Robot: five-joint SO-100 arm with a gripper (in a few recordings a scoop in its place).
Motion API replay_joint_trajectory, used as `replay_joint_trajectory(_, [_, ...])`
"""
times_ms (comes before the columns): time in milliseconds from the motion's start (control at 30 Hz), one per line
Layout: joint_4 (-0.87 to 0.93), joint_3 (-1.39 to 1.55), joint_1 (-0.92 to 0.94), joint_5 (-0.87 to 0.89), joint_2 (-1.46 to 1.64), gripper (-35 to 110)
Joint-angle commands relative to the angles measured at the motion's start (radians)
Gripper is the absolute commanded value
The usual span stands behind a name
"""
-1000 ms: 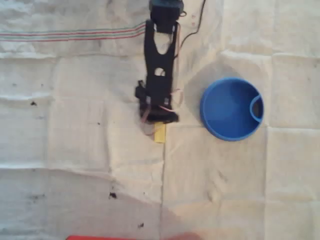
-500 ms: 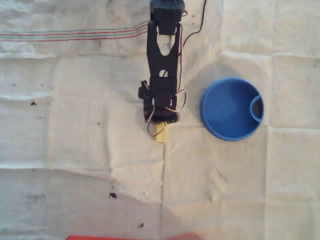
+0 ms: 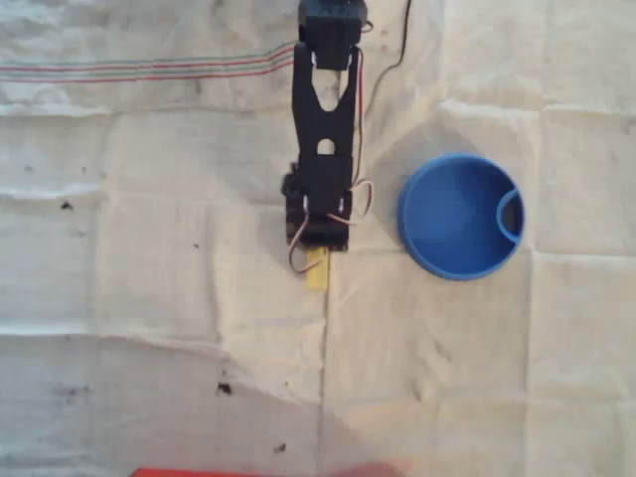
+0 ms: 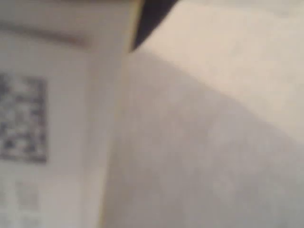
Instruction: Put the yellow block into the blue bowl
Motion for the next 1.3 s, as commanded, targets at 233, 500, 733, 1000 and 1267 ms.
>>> replay_joint_trajectory(233, [0.003,-0.107,-0.152,0.147,0.344,0])
replay_joint_trajectory(500, [0.123,-0.106,-0.353,0.245,0.376,0])
replay_joint_trajectory(733, [0.232,-0.109,-0.520,0.367,0.364,0])
replay_joint_trajectory(1000, [0.242,-0.104,-0.586,0.390,0.321,1])
replay_joint_trajectory(1267, [0.244,-0.110,-0.563,0.390,0.284,11])
